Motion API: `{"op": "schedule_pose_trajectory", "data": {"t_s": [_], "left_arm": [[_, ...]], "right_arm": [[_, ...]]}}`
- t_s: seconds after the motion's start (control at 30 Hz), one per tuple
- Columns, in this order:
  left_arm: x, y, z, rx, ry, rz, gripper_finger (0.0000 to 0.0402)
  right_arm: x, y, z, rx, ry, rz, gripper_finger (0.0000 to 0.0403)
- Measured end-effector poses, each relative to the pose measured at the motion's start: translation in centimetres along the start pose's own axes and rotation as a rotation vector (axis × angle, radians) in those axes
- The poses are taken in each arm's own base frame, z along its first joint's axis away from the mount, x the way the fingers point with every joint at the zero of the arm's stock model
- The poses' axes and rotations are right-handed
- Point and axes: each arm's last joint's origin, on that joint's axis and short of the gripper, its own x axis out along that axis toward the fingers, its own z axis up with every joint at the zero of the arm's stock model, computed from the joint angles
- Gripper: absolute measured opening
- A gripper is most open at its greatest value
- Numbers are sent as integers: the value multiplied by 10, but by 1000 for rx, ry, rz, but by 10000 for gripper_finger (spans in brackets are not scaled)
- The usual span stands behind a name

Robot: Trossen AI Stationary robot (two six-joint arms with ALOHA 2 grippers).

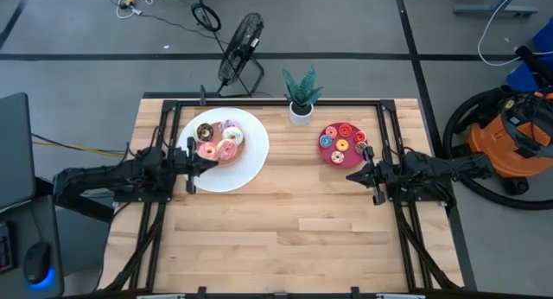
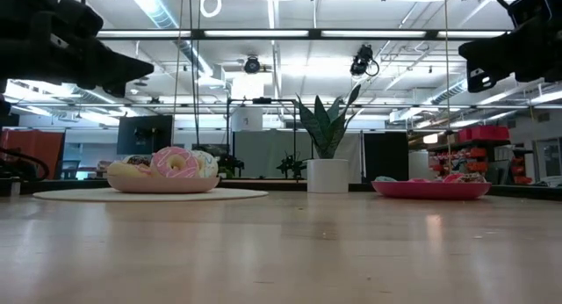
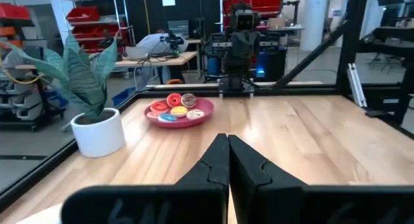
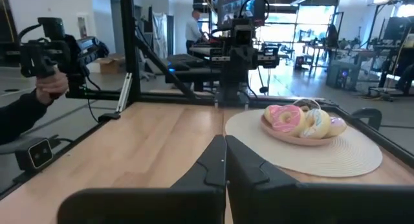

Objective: Pick & Place donuts
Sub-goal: Return to Home Position

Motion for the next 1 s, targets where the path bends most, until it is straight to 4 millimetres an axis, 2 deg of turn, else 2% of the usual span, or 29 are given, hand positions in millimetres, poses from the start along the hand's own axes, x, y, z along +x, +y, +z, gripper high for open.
{"op": "schedule_pose_trajectory", "data": {"t_s": [0.23, 0.43, 1.0], "left_arm": [[-1, -3, 1, 19, -9, 117, 1], [-8, -5, 3, 44, -42, 104, 2], [-7, -7, 0, -3, -11, 31, 2]], "right_arm": [[0, 0, 0, -1, 0, 0, 4], [0, 0, 0, 9, 0, 2, 4], [0, 0, 0, 29, -1, 11, 5]]}}
